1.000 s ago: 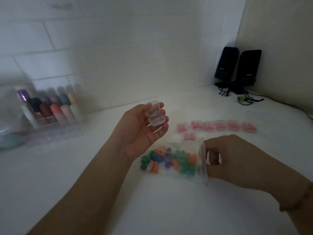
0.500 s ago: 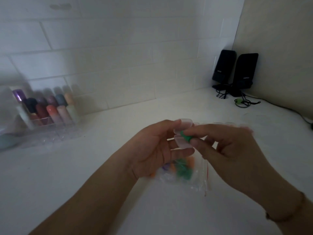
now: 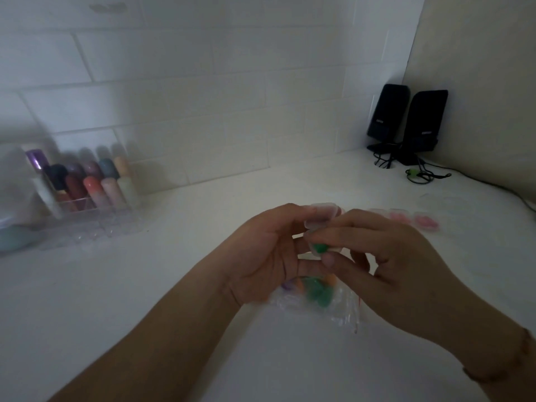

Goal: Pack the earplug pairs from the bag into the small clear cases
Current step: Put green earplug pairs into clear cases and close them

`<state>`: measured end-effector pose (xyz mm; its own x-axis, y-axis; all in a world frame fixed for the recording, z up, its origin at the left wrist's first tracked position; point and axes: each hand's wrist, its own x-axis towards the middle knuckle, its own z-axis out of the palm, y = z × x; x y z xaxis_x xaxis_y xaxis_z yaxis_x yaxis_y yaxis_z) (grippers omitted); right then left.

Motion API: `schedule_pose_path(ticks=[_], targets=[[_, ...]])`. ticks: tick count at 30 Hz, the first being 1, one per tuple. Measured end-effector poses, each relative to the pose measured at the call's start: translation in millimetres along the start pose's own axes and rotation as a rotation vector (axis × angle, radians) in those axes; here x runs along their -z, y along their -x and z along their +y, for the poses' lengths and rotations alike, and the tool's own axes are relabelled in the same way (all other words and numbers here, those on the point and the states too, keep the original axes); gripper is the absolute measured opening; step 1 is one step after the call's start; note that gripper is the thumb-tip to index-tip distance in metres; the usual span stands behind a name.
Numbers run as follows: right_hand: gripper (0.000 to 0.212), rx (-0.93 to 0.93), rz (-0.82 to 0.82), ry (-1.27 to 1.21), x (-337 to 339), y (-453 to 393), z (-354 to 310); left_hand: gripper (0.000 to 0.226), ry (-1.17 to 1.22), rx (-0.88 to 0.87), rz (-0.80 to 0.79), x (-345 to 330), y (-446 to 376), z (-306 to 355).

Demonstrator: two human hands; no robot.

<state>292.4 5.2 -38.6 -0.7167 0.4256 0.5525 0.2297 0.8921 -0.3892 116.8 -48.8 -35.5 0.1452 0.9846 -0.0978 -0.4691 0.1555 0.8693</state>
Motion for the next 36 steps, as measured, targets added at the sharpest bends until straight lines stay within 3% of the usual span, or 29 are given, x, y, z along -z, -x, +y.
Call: schedule_pose_path(ticks=[3,5,6,7,9,12,17,21,24,29,32,36], targets=[[0.021,0.006,0.119,0.009,10,-1,-2,0.059,0.069,-0.023,0.023,1,-1,1],[0.004,-0.090,0.262,-0.003,24,-1,1,0.058,0.079,-0.047,0.055,2,-1,3],[0.012,-0.186,0.305,-0.026,32,-1,5,0.060,0.076,-0.061,0.074,3,-1,4],[0.018,-0.290,0.273,-0.057,38,-1,10,0.060,0.078,-0.074,0.094,3,-1,5],[0.020,-0.457,-0.016,-0.049,44,1,16,0.056,0.093,-0.096,0.139,4,-2,7],[0.015,-0.492,-0.357,-0.034,33,0,11,0.061,0.122,-0.129,0.195,6,-3,7],[0.003,-0.463,-0.373,0.090,7,1,4,0.050,0.187,-0.161,0.210,10,-4,6],[0.035,-0.502,-0.371,0.221,-3,3,0,0.049,0.175,-0.157,0.225,9,-4,5],[0.044,-0.496,-0.415,0.300,-9,3,-5,0.052,0.155,-0.153,0.236,8,-4,5],[0.025,-0.430,-0.382,0.330,-3,5,2,0.053,0.165,-0.149,0.233,6,-3,6],[0.012,-0.485,-0.391,0.158,20,3,10,0.052,0.171,-0.149,0.227,6,-3,6],[0.009,-0.455,-0.003,-0.057,39,0,14,0.052,0.175,-0.138,0.216,6,-3,5]])
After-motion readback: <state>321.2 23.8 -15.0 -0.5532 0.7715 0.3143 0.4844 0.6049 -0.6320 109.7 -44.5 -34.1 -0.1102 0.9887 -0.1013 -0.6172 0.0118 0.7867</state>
